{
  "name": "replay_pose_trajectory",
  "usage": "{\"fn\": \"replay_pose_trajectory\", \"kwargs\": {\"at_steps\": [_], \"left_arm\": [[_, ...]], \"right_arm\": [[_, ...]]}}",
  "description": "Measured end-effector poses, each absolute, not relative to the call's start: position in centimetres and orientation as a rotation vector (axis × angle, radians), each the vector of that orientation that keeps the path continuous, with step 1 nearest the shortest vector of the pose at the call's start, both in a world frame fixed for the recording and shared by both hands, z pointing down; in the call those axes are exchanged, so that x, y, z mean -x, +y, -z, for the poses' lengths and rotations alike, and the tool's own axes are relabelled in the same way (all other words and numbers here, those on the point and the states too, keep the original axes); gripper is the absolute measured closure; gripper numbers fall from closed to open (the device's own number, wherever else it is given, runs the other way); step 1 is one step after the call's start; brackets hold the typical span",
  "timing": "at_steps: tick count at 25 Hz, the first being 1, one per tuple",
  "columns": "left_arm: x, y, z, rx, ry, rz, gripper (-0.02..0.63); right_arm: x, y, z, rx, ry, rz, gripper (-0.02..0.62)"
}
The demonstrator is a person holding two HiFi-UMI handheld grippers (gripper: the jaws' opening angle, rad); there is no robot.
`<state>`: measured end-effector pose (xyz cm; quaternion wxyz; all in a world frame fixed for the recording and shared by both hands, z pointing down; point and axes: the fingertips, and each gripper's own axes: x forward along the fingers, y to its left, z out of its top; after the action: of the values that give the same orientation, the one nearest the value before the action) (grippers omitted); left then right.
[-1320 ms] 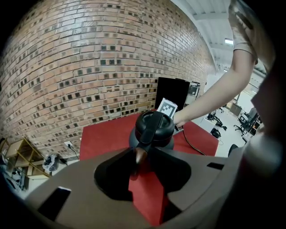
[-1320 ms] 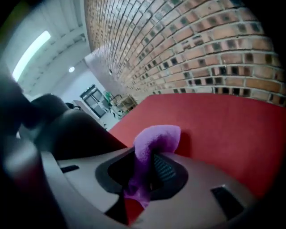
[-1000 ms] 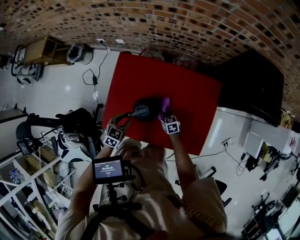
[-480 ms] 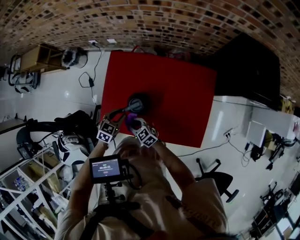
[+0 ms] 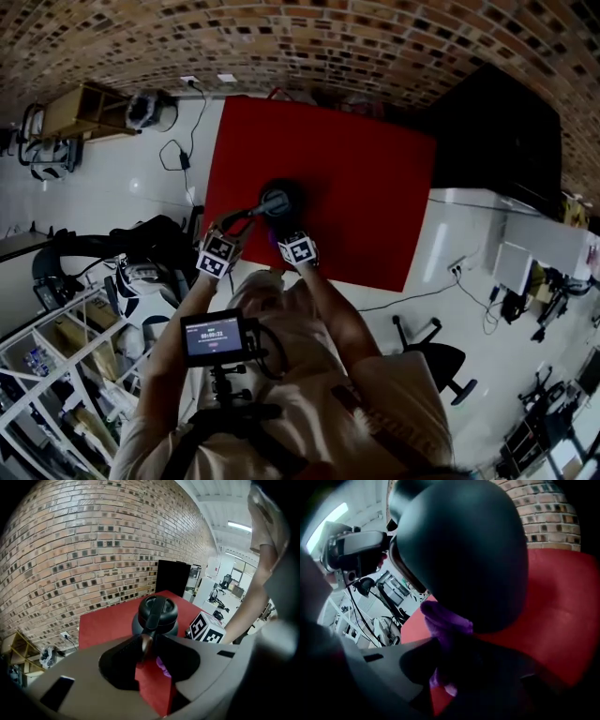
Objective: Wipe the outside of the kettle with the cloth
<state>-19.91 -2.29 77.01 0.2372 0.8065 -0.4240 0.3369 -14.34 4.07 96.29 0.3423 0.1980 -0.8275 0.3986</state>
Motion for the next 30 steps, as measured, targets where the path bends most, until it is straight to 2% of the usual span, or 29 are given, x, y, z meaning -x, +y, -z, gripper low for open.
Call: {"fn": "replay_pose_trajectory", "kwargs": {"at_steps": [6, 11, 16, 30], "left_arm": [[20.5, -2.2, -76.9, -2.187, -1.184, -0.828, 0.491], [21.7, -2.9, -74.1, -2.13, -1.328, -0.554, 0.491], [21.6, -1.9, -71.7, -2.115, -1.352, -0.401, 0.491], [21.8, 1.3, -69.6, -2.037, -1.445, -0.203, 0.489]], "right_arm": [[7.6, 3.9, -96.1, -0.66, -1.977, -1.02, 0.495], [0.8, 0.8, -90.7, -0.813, -2.018, -1.024, 0.495], [-5.0, -3.3, -85.2, -0.955, -2.11, -0.959, 0.495], [-13.1, -3.9, -71.7, -1.277, -2.459, -1.016, 0.495]]}}
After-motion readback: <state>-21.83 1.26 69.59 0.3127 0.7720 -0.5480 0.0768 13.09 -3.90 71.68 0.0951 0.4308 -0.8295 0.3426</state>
